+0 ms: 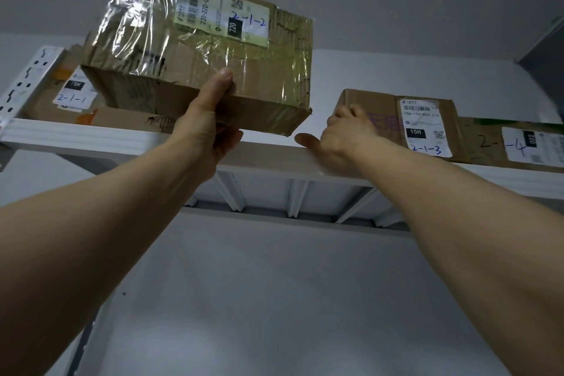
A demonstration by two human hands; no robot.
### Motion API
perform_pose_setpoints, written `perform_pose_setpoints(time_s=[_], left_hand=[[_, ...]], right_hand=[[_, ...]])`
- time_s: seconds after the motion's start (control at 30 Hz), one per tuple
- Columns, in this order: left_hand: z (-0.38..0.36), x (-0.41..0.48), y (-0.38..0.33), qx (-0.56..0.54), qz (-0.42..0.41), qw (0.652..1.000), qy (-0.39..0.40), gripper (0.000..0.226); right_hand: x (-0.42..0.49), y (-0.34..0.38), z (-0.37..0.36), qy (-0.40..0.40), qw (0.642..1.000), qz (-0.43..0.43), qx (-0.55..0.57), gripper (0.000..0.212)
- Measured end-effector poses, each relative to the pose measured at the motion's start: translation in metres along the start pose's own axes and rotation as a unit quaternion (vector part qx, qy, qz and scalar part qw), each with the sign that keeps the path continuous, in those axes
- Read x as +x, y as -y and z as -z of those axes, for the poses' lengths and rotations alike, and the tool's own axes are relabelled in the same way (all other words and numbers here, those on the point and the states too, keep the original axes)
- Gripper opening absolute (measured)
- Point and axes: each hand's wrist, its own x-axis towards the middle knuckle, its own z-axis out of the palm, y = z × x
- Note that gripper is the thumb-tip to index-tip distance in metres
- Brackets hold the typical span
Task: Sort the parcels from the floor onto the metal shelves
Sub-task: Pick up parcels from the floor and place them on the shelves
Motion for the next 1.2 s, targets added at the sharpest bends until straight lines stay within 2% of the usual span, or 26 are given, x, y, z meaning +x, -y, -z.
perform_pose_setpoints(time_s=[0.17, 0.23, 0.27, 0.3, 0.33, 0.37, 0.43, 0.47, 0.5, 0.53, 0.63, 0.67, 0.73, 0.77, 0.83, 0.9, 0.97, 1.07, 1.13, 1.2], left_hand=[[-0.012, -0.002, 0.011, 0.006, 0.012, 1.000, 0.009, 0.034], [-0.015, -0.003, 0.014, 0.007, 0.015, 1.000, 0.006, 0.034], [-0.017, -0.003, 0.015, 0.010, 0.016, 1.000, 0.003, 0.036], [-0.018, -0.002, 0.017, 0.013, 0.017, 1.000, -0.001, 0.040], [-0.020, -0.002, 0.017, 0.014, 0.018, 1.000, -0.003, 0.043], [-0.021, -0.001, 0.018, 0.013, 0.019, 1.000, -0.003, 0.044], [-0.023, -0.001, 0.020, 0.006, 0.025, 1.000, -0.002, 0.047], [-0.025, -0.002, 0.020, 0.002, 0.029, 1.000, -0.002, 0.051], [-0.027, -0.003, 0.021, -0.001, 0.033, 0.999, -0.003, 0.057], [-0.029, -0.004, 0.022, -0.001, 0.035, 0.999, -0.001, 0.061], [-0.036, -0.005, 0.025, 0.009, 0.038, 0.999, 0.011, 0.062], [-0.037, -0.005, 0.026, 0.013, 0.040, 0.999, 0.018, 0.059], [-0.041, -0.004, 0.027, 0.022, 0.045, 0.998, 0.036, 0.051], [-0.043, -0.004, 0.027, 0.024, 0.049, 0.997, 0.049, 0.048], [-0.045, -0.005, 0.027, 0.021, 0.057, 0.995, 0.072, 0.045], [-0.047, -0.007, 0.027, 0.025, 0.061, 0.996, 0.063, 0.052], [-0.045, -0.006, 0.025, 0.050, 0.052, 0.997, -0.020, 0.069], [-0.025, 0.000, 0.017, 0.102, -0.014, 0.970, -0.222, 0.111], [-0.007, 0.005, 0.008, 0.118, -0.077, 0.953, -0.269, 0.113], [0.008, 0.009, 0.000, 0.099, -0.097, 0.958, -0.252, 0.099]], right_hand=[[-0.001, -0.012, -0.006, 0.015, 1.000, -0.015, 0.015, 0.090], [0.000, -0.017, -0.012, -0.008, 0.996, -0.030, 0.086, 0.063], [0.000, -0.020, -0.014, -0.037, 0.985, -0.042, 0.164, 0.046], [-0.001, -0.022, -0.015, -0.075, 0.960, -0.057, 0.264, 0.038], [-0.001, -0.022, -0.014, -0.118, 0.920, -0.071, 0.368, 0.037], [-0.001, -0.022, -0.012, -0.152, 0.864, -0.090, 0.472, 0.034], [-0.004, -0.015, -0.003, -0.144, 0.738, -0.120, 0.648, 0.038], [-0.006, -0.011, 0.000, -0.111, 0.692, -0.119, 0.703, 0.047], [-0.007, -0.008, 0.000, -0.076, 0.664, -0.107, 0.736, 0.054], [-0.009, -0.006, 0.000, -0.052, 0.650, -0.095, 0.752, 0.058], [-0.004, -0.005, -0.004, -0.051, 0.624, -0.079, 0.776, 0.059], [-0.003, -0.006, -0.004, -0.051, 0.612, -0.079, 0.785, 0.066], [0.001, -0.008, -0.002, -0.038, 0.572, -0.094, 0.814, 0.095], [0.001, -0.009, -0.001, -0.041, 0.551, -0.101, 0.827, 0.100], [0.001, -0.011, 0.000, -0.075, 0.534, -0.118, 0.834, 0.087], [0.000, -0.015, -0.002, -0.098, 0.523, -0.134, 0.836, 0.075], [0.000, -0.016, -0.005, -0.100, 0.522, -0.141, 0.835, 0.077], [0.000, -0.014, -0.005, -0.101, 0.532, -0.146, 0.828, 0.090], [-0.001, -0.009, 0.001, -0.098, 0.537, -0.144, 0.825, 0.098], [0.000, -0.004, 0.008, -0.096, 0.545, -0.148, 0.819, 0.096]])
